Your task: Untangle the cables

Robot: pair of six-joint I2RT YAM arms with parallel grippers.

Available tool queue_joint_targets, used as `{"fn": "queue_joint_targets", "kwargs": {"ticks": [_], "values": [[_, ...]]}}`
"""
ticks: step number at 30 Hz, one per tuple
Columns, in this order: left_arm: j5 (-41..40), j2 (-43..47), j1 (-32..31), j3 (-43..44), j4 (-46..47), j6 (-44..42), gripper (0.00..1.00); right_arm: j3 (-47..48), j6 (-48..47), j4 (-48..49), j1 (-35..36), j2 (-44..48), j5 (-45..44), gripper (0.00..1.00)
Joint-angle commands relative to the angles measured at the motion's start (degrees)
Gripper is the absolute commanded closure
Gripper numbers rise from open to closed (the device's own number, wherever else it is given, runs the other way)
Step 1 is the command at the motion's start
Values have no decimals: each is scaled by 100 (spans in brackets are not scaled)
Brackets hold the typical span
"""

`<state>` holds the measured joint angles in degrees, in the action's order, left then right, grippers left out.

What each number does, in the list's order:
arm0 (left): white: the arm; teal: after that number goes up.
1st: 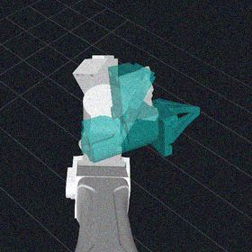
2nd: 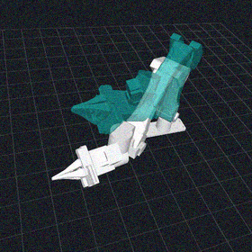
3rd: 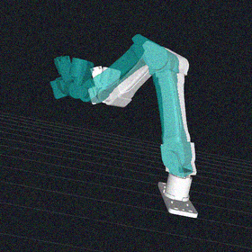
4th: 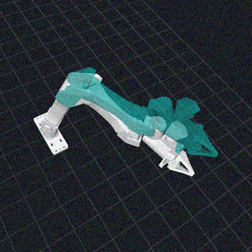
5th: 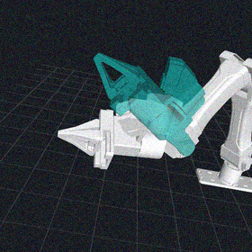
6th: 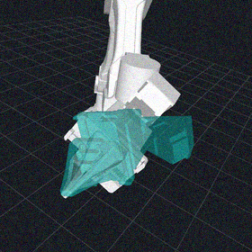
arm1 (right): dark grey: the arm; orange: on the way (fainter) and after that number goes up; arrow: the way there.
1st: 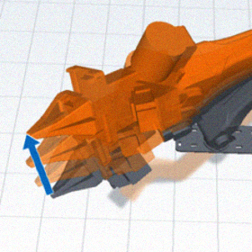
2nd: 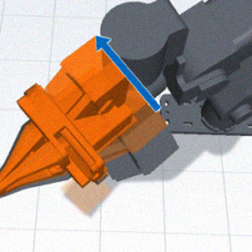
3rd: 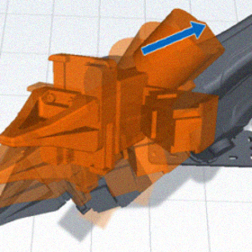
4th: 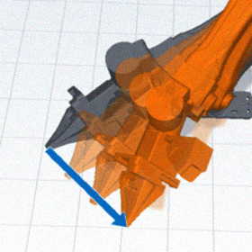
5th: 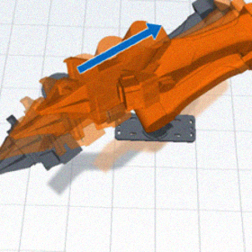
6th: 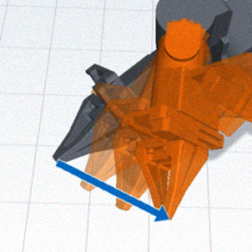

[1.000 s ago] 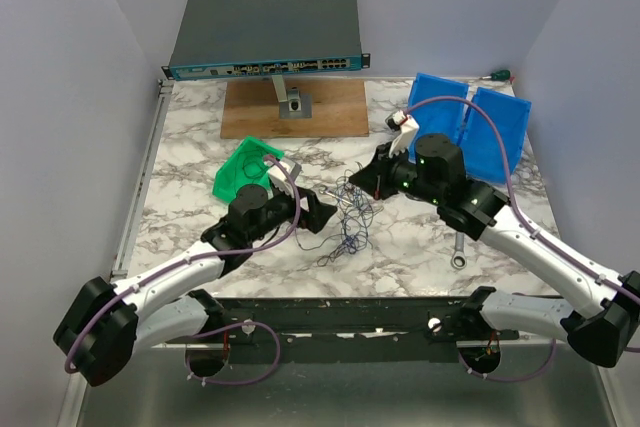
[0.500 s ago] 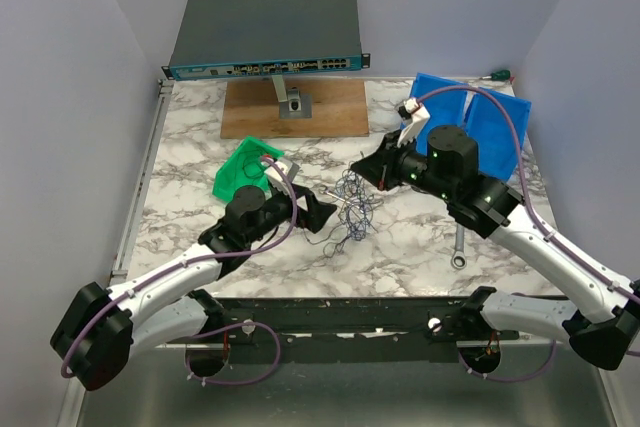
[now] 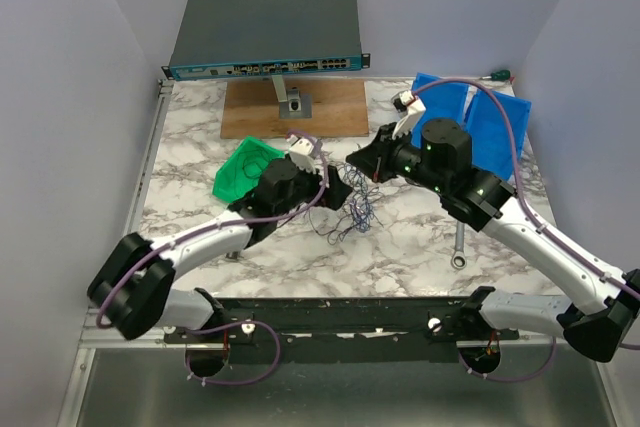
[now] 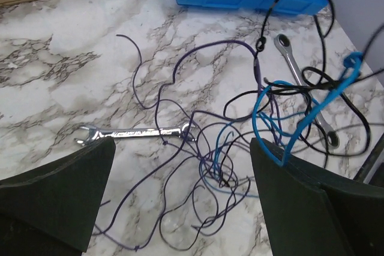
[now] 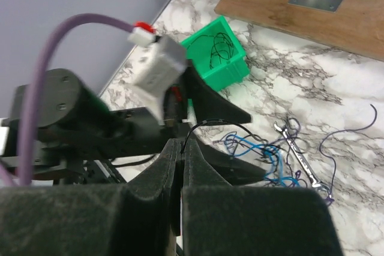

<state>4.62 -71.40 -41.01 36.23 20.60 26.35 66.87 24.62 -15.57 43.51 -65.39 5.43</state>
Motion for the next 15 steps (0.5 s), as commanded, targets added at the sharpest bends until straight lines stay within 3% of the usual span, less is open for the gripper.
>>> {"fn": "queue_joint_targets", "kwargs": {"ticks": [1,3,6,7,9,13,15], "values": [[-4,-1148,-54,849,-222,555,1,219,110,366,31,-25,-121,99],[140,-1550,-47,1000,-139,767,3,290,126,337,27,-26,-302,99],[421,-1970,-43,1102,108,934,15,492,104,257,26,39,-520,99],[564,-2066,-33,1062,312,962,23,546,73,250,26,81,-525,99],[671,-2187,23,992,565,1041,49,654,14,218,26,175,-807,99],[492,-2070,249,928,66,1092,96,914,-219,-122,26,411,-1672,99],[304,-1799,366,725,-154,1030,100,992,-351,-315,26,564,-2263,99]]}}
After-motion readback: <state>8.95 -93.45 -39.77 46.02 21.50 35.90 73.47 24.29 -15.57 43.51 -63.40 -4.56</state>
